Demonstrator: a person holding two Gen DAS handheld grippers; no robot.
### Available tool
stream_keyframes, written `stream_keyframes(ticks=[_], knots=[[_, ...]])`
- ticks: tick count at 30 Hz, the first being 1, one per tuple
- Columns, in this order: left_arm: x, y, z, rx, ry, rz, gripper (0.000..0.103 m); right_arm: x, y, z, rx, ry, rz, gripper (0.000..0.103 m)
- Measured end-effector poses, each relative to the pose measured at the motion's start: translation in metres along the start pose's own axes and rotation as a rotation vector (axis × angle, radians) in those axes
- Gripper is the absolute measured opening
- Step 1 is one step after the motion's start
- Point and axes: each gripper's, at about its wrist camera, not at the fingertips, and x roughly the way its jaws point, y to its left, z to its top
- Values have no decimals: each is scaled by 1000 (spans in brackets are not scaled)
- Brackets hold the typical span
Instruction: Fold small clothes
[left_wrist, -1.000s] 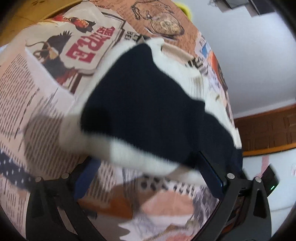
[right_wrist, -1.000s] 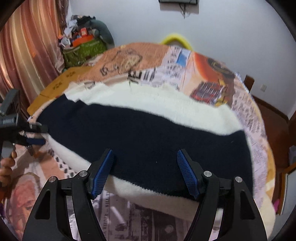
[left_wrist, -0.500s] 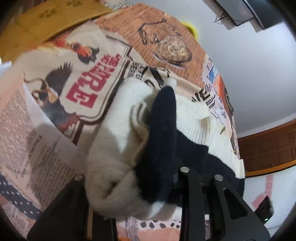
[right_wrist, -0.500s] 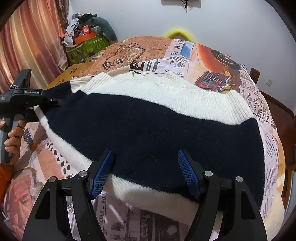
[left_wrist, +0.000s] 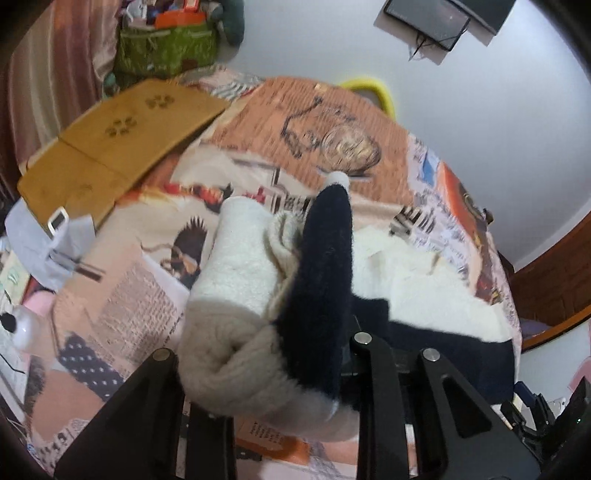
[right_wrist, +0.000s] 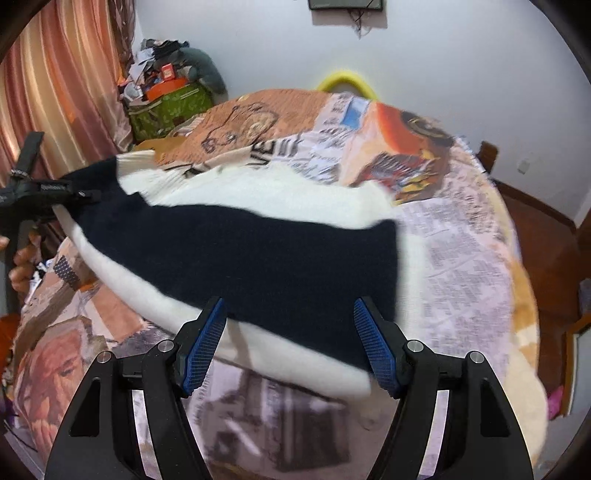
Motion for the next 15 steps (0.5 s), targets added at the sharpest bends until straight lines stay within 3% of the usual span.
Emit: stream_keyframes(ticks=[5, 15], knots=[[-21, -42, 10, 64, -47, -26, 25, 4, -25, -11, 60, 19, -25, 68], [-32, -164, 17, 177, -45, -178, 25, 26, -42, -32, 160, 78, 86, 68]])
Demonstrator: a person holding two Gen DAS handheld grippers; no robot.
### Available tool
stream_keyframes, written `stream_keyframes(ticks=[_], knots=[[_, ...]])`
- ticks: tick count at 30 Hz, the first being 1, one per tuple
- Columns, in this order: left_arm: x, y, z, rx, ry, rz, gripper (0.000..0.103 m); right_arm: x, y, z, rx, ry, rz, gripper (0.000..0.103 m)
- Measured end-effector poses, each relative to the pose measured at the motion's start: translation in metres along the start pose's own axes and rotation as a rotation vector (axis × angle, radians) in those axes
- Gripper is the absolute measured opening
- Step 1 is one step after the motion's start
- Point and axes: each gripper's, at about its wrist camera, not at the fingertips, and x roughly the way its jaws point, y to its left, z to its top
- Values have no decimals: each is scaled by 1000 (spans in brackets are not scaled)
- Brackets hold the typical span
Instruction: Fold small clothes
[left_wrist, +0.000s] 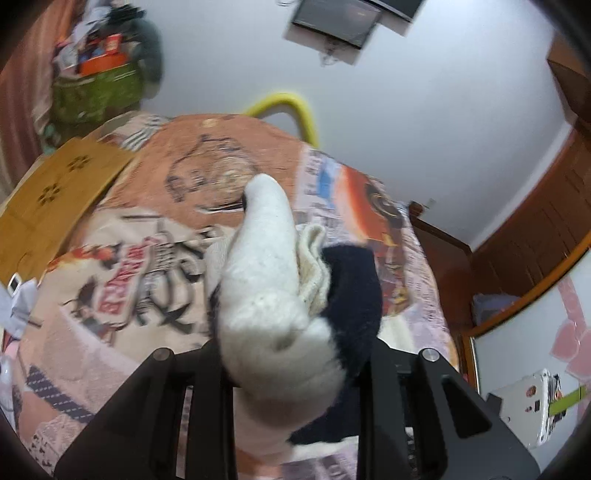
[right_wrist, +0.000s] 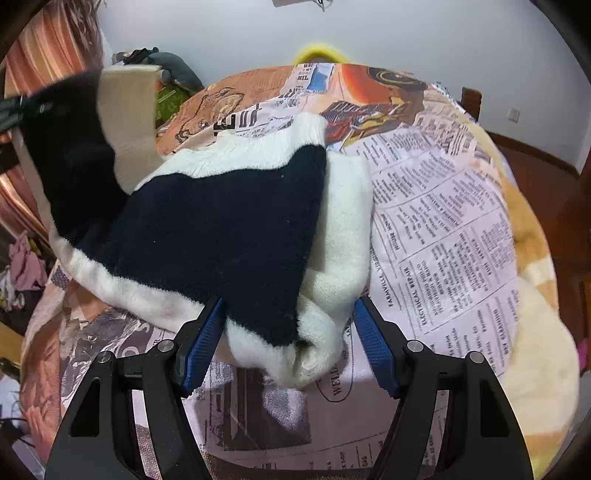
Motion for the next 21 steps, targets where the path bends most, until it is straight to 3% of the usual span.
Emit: stream_keyframes(ticks=[7, 13, 21], knots=[[22, -79, 3, 114, 21, -27, 25, -3, -2, 1, -1, -14, 31, 68], [33, -139, -13, 244, 18, -48, 25, -18, -12, 5, 2, -56, 38, 68], [59, -167, -64, 371, 152, -83, 25, -31, -38, 36, 15, -119, 27, 68]])
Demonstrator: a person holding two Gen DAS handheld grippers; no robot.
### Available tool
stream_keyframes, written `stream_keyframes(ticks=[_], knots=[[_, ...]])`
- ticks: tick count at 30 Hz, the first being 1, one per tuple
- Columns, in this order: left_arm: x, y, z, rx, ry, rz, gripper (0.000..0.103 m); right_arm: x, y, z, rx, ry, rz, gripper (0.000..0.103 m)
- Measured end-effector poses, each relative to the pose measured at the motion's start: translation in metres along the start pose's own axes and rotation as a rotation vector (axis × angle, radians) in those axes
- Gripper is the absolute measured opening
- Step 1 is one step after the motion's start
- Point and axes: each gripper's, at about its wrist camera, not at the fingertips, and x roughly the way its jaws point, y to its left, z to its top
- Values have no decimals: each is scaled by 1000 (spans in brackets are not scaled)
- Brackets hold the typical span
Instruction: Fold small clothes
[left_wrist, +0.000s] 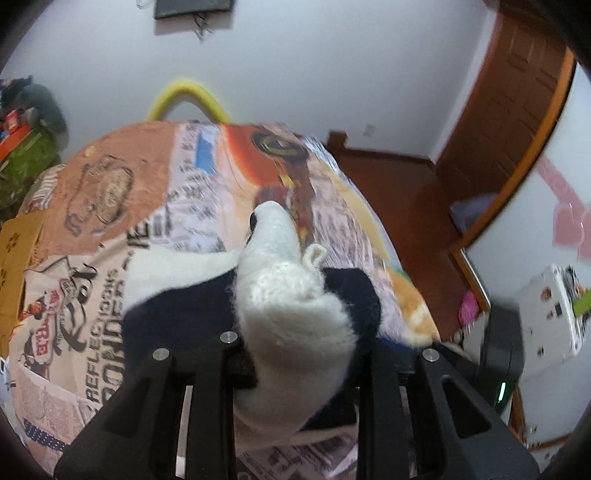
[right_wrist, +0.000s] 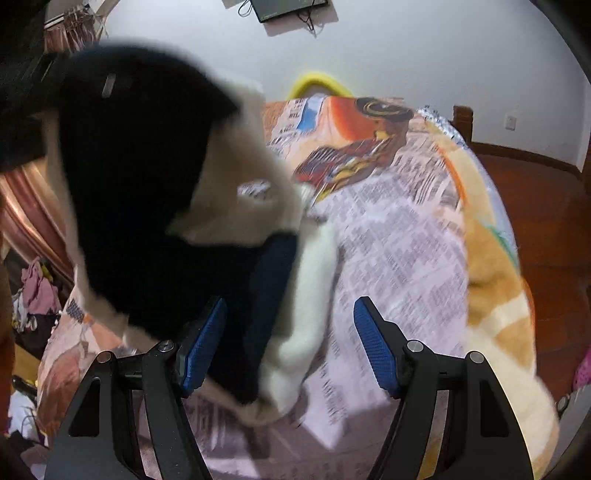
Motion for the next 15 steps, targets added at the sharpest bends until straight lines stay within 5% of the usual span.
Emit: stream_keyframes(ticks=[15], knots=[[16, -11, -43, 66, 126, -65, 27, -2, -37, 60, 29, -115, -106, 68]])
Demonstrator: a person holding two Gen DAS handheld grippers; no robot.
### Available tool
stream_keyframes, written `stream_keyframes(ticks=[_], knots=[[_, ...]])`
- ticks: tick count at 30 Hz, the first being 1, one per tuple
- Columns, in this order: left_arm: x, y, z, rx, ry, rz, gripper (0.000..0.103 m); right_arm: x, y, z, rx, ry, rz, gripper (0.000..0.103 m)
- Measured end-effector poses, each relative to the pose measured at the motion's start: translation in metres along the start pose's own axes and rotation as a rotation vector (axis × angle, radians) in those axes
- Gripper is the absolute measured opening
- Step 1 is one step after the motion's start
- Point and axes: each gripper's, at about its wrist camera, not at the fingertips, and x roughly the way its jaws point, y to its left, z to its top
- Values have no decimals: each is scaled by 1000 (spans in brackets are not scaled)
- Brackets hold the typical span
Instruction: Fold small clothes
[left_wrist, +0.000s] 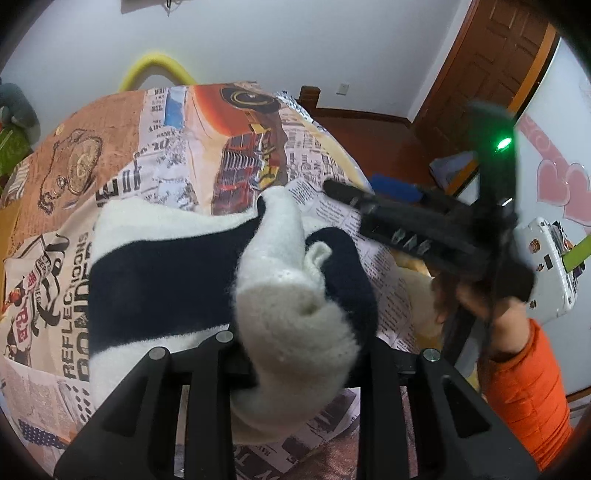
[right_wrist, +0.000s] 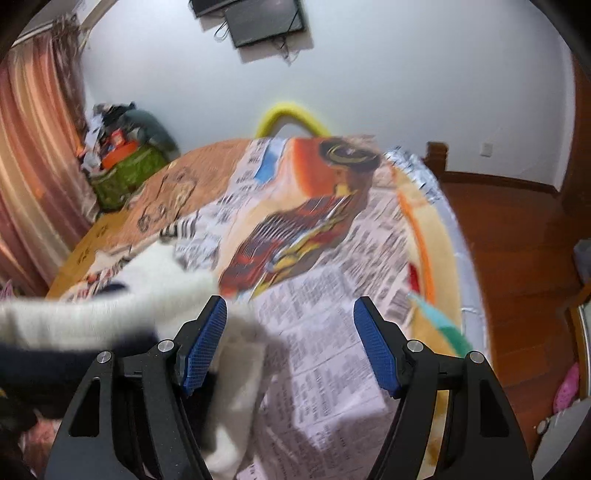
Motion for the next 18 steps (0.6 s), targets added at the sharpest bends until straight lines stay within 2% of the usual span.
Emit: stream_keyframes(ticks=[4, 7, 9, 12, 15, 18], knots=[[20, -8, -4, 11, 19, 27, 32, -19, -8, -1, 13, -23, -15, 68], [34, -17, -9, 30, 40, 41, 45, -31, -14, -7, 20, -14, -14, 68], [35, -21, -12, 41, 34, 41, 67, -38, -13, -13, 13, -4, -18, 68], [27, -25, -13, 30, 26, 30, 88, -47, -9, -18, -6, -1, -28, 68], [17, -21, -11, 15, 35, 26, 88, -60, -1, -14, -27, -14, -32, 68], [-6, -7, -10, -32, 6, 9, 89, -71, 10, -8, -28, -45, -10, 68]])
